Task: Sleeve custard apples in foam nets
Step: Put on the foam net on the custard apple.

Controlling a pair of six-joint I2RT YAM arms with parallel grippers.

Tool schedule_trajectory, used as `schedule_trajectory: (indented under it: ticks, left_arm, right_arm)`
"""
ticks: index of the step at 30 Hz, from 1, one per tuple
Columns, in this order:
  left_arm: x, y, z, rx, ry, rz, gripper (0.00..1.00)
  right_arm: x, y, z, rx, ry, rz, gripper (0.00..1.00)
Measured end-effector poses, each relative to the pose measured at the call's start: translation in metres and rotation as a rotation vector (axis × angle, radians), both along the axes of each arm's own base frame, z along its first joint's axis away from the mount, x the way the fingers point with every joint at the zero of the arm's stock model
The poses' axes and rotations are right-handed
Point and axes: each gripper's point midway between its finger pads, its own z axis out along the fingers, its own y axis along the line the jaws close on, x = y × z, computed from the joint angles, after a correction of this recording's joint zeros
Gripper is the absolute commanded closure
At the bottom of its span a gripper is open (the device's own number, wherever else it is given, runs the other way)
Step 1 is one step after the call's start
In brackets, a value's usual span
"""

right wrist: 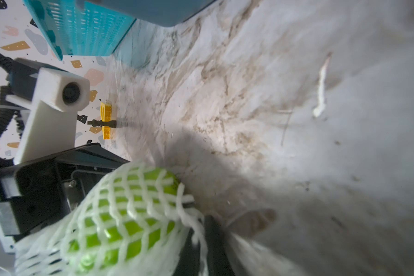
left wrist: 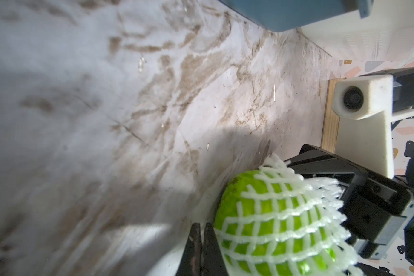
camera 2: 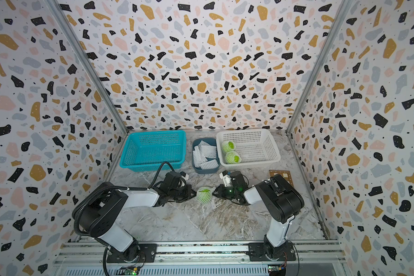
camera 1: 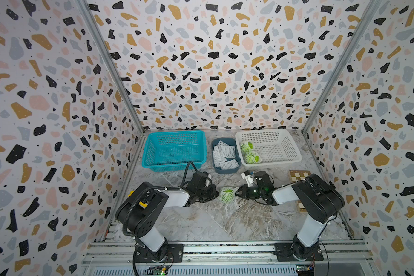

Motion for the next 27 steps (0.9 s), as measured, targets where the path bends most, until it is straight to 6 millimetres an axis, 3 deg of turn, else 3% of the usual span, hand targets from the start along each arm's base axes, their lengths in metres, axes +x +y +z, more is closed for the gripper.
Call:
schedule_trajectory:
  ticks: [3,14,21,27]
  left_arm:
    - [-0.001,0.001,-0.001,0.005,0.003,0.0,1.0]
    - [-0.004,0.003,-0.001,0.02,0.005,-0.009,1.0]
    - [-0.004,0.004,-0.003,0.029,0.007,-0.01,1.0]
    - [-0.003,0.006,0.004,0.028,-0.009,-0.005,0.8]
  right_arm:
    - [0.003,0.001,0.004,0.003,-0.019,0.001,0.7]
    - [0.017,-0.019,0.008,-0.022,-0.029,-0.069,0.64]
    - [0.02,-0.039,0.016,-0.109,-0.065,-0.115,0.46]
    - [0.015,-0.044,0.029,-0.202,-0.123,-0.108,0.29]
